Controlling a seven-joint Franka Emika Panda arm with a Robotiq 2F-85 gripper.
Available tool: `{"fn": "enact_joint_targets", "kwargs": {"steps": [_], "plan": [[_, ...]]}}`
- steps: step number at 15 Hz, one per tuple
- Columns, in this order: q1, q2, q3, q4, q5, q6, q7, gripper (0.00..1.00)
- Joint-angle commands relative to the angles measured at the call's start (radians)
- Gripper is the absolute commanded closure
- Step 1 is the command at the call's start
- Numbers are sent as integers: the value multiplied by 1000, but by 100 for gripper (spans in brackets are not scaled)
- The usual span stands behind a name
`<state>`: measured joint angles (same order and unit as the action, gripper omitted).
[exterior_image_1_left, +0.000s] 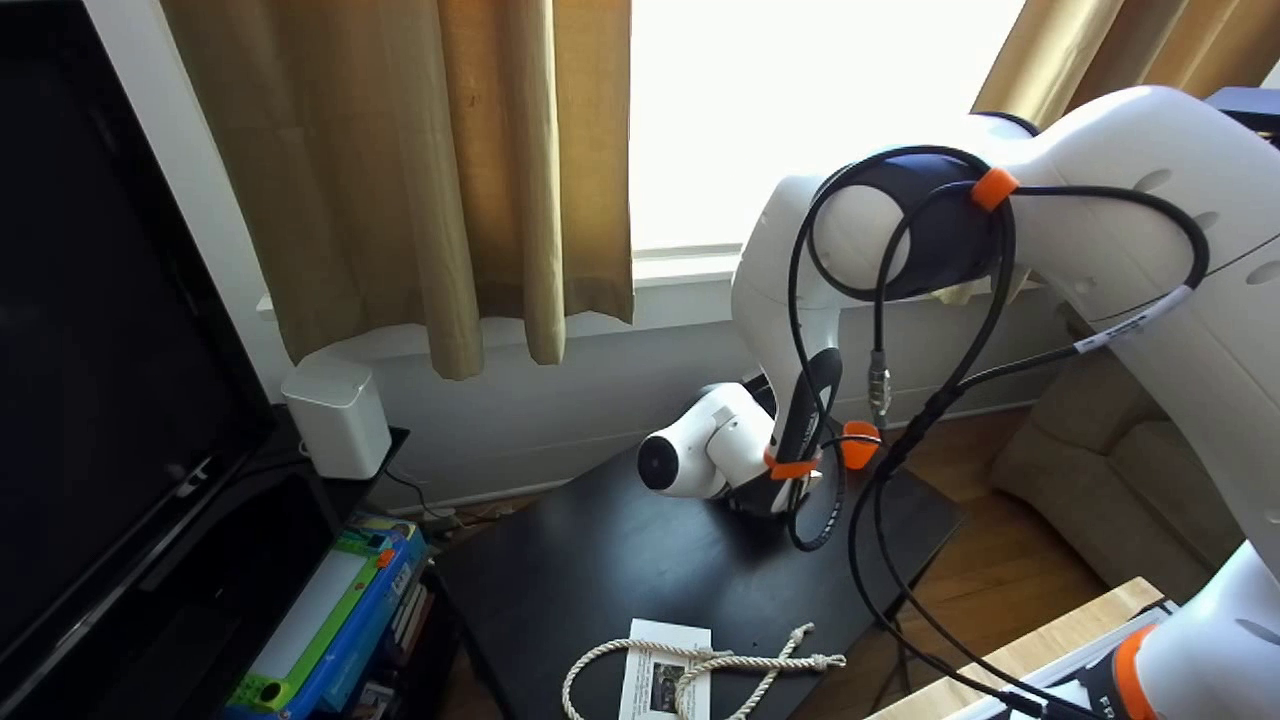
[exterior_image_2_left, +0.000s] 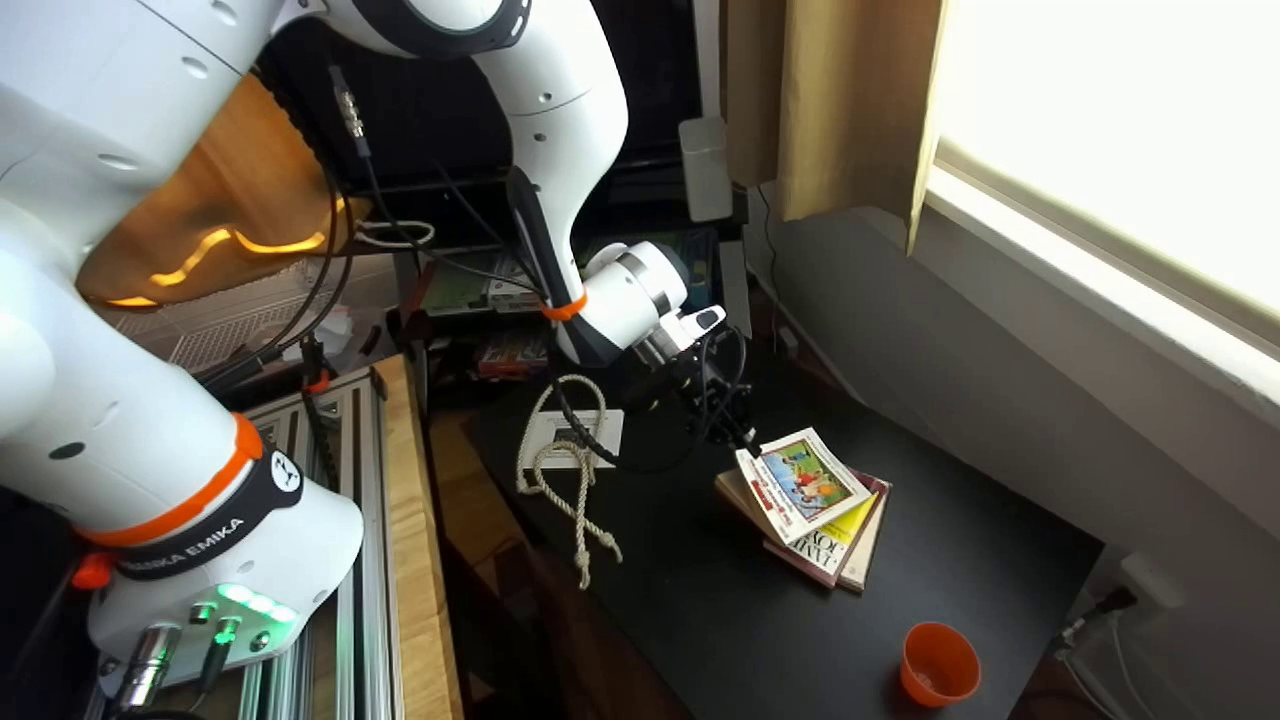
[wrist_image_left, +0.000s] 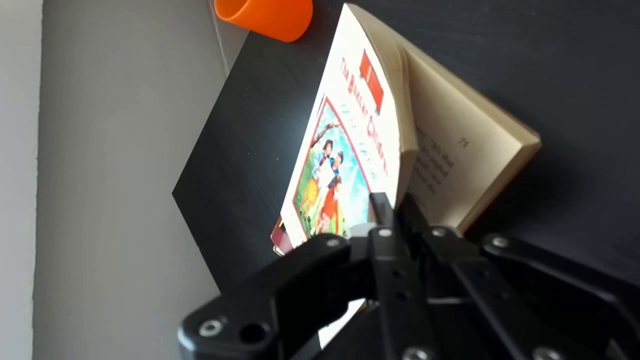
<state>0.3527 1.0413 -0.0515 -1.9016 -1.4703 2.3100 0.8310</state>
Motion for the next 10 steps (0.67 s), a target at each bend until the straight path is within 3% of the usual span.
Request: {"fn": "enact_joint_targets", "kwargs": {"steps": [1, 5, 10], "plan": [[-47, 0, 39, -22, -123, -12, 85, 98], [-93, 23, 79, -5, -250, -12, 138, 98], [-136, 20, 120, -6, -239, -34, 111, 94]]}}
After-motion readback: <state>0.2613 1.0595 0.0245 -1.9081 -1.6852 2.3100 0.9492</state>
